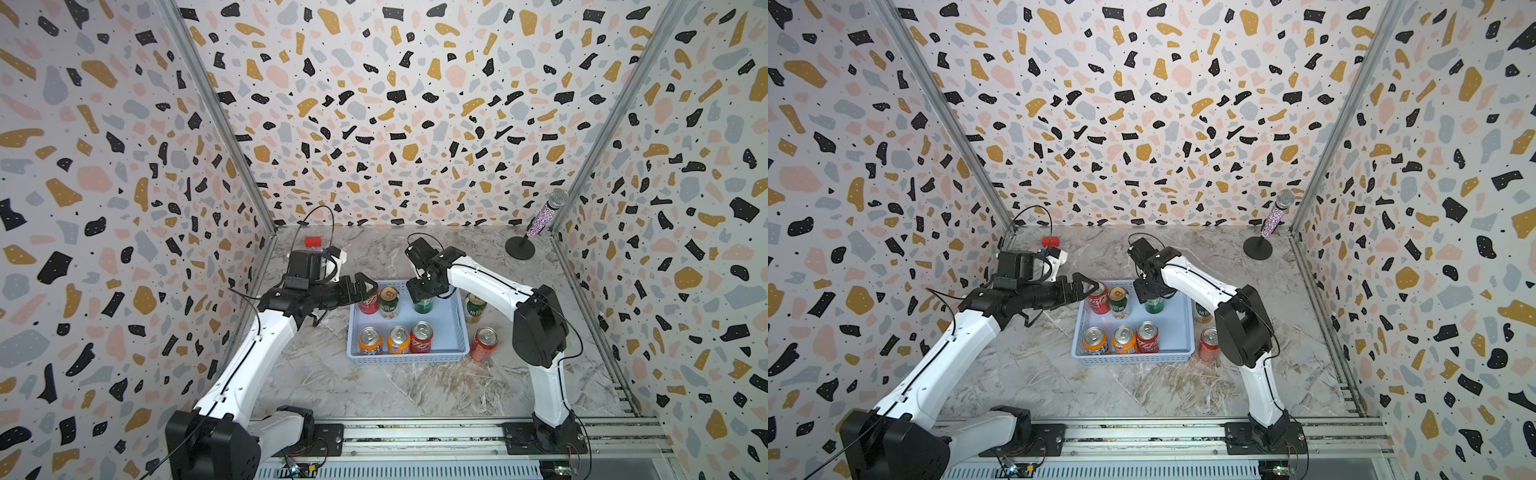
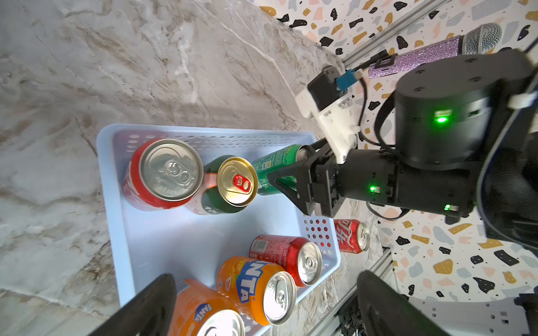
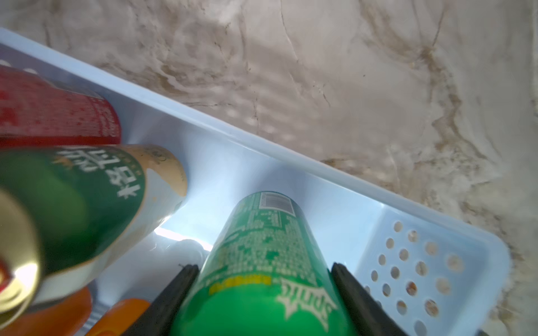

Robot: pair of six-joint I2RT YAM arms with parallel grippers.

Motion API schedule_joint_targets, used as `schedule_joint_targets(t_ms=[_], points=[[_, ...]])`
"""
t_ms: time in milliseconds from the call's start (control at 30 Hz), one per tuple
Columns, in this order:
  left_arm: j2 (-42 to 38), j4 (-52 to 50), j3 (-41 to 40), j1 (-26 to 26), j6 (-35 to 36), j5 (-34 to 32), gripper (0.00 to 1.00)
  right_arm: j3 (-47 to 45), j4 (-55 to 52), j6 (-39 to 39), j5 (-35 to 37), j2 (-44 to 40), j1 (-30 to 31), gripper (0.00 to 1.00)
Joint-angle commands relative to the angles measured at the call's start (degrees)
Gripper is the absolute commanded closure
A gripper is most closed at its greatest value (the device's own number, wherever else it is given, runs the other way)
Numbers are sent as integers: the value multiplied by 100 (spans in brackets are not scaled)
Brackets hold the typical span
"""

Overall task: Take out the drinks from the basket
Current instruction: Place the drink at the center of the board.

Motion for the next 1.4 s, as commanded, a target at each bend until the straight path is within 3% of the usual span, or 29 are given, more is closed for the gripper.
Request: schedule_joint_targets(t_ms=[0,167,700,1367], points=[[-135,397,-4,20,-192,386,0,357,-62,-207,139,-884,-10,88],[118,578,391,-77,-382,394,0,704,-214,-446,287,-972,-108,89],[1536,730,1382,-349,-571,96,0,1633,-430,-868,-155,-541,-730,90],[1667,715,1175,-323,-505,65,0,2389,-423,-682,-49,830,-1092,92]])
